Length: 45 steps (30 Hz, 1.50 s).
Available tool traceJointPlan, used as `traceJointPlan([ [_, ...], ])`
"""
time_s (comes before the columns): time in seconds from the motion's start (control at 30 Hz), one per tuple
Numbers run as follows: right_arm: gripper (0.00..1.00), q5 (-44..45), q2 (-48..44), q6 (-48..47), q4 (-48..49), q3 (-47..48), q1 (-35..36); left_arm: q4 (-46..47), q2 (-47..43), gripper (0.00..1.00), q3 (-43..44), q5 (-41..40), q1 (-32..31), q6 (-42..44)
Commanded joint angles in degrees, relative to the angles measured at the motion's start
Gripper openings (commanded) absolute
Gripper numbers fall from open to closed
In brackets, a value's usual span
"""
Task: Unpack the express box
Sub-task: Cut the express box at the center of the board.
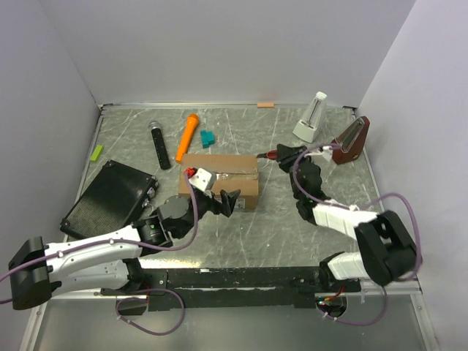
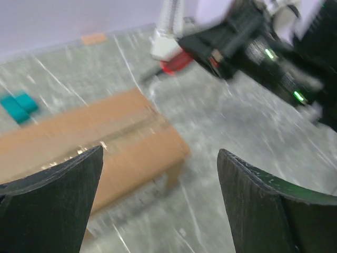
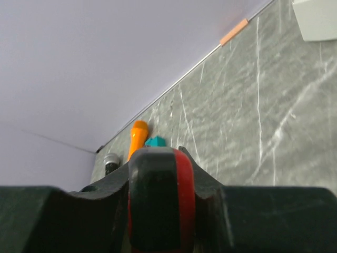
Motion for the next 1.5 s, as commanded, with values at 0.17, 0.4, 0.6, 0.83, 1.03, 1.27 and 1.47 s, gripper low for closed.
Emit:
traceJointPlan([
  [0.17,0.00,-11.7,0.2,-5.0,-0.1,9.9,-1.4,-15.8,-8.5,0.99,-3.7,-1.6,0.0,-19.2],
  [0.4,0.00,-5.2,1.7,-14.6,-45.1,32.6,-2.2,-18.6,-17.9,0.98,-7.4,2.3,5.4,-27.2],
  [0.6,0.00,3.4,4.6,-21.4,-53.9,39.8,-1.8,-41.1,-12.6,0.80,0.3,-8.4,10.5,-46.9],
  [0.83,0.00,-1.4,13.3,-32.4,-43.7,42.4,-1.8,-38.7,-12.3,0.45,-4.5,4.0,11.0,-49.6],
  [1.03,0.00,-6.8,22.6,-38.7,-37.6,46.4,-1.2,-32.8,-11.7,0.38,-7.4,12.9,11.0,-44.7],
  [1.27,0.00,-11.9,27.3,-38.0,-23.3,44.2,0.1,-25.0,-8.2,0.36,-9.9,19.8,11.0,-43.5],
  [1.47,0.00,-18.3,30.1,-36.4,-24.6,44.4,2.9,-23.4,-3.0,0.34,-9.1,19.9,11.0,-42.9],
])
